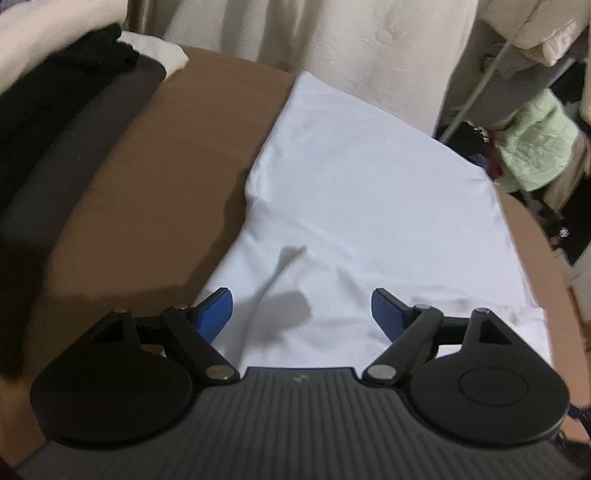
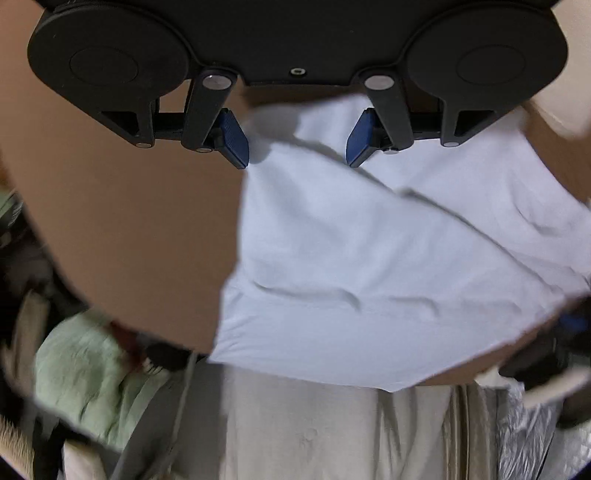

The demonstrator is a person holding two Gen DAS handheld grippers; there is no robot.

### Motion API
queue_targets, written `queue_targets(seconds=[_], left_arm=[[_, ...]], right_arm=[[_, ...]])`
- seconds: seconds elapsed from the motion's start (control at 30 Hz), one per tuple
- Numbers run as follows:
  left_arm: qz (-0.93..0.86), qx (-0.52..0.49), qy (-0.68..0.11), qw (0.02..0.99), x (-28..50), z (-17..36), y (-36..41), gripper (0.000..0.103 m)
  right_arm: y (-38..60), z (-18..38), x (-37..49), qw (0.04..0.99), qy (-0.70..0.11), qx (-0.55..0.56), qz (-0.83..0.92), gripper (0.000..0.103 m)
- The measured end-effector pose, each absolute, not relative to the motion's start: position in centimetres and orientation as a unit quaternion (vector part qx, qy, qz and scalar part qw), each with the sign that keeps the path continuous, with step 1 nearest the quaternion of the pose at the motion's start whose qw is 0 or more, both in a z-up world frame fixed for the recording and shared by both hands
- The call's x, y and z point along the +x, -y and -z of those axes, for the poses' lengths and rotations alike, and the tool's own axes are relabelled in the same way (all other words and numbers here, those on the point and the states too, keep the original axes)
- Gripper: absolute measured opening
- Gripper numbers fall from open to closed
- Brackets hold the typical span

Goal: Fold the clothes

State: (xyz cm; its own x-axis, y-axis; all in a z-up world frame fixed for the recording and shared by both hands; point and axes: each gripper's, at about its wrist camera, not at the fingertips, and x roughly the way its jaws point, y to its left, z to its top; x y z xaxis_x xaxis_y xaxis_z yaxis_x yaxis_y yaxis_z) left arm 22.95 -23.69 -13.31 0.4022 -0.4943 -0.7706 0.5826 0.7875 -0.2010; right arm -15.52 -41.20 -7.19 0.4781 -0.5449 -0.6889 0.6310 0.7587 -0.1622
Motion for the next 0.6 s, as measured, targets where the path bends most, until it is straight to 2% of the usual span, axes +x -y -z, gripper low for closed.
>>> queue_targets(seconds=[0.13,0.17,0.23,0.27,0.3,0.47,0.5,0.53,0.57,0.6], left_arm=[[0.353,0.061,-0.419,0.834,23.6,14.3,24.8,0.084],[0.361,0.064,-0.414,0.833,23.8,14.5,25.0,0.081],[0.363,0.082,-0.399,0.838,23.2,14.8,25.3,0.029],[0.364,0.091,-0.392,0.840,22.9,15.0,25.5,0.026],[0.367,0.108,-0.380,0.842,22.3,14.5,25.8,0.013],[0.362,0.095,-0.351,0.858,21.7,12.1,25.5,0.011],[0.362,0.094,-0.351,0.858,21.8,12.2,25.4,0.011],[0.361,0.093,-0.352,0.859,21.9,12.2,25.4,0.011],[0.361,0.089,-0.352,0.859,21.9,12.0,25.3,0.010],[0.361,0.084,-0.352,0.859,21.9,11.8,25.2,0.010]], right_arm=[[41.5,7.8,-15.9,0.854,-0.369,0.089,0.356,0.064],[41.7,7.8,-16.0,0.854,-0.366,0.098,0.356,0.064],[42.3,7.9,-15.8,0.855,-0.360,0.112,0.356,0.064],[42.8,8.1,-15.5,0.855,-0.354,0.123,0.357,0.064],[43.4,8.2,-15.3,0.856,-0.348,0.135,0.359,0.064],[44.9,8.9,-14.4,0.854,-0.314,0.175,0.376,0.063],[45.0,9.1,-14.2,0.855,-0.315,0.164,0.379,0.055],[45.0,9.4,-14.0,0.855,-0.319,0.147,0.382,0.022],[44.8,9.4,-14.0,0.855,-0.326,0.129,0.383,0.004],[44.3,8.8,-14.3,0.854,-0.325,0.107,0.393,0.004]])
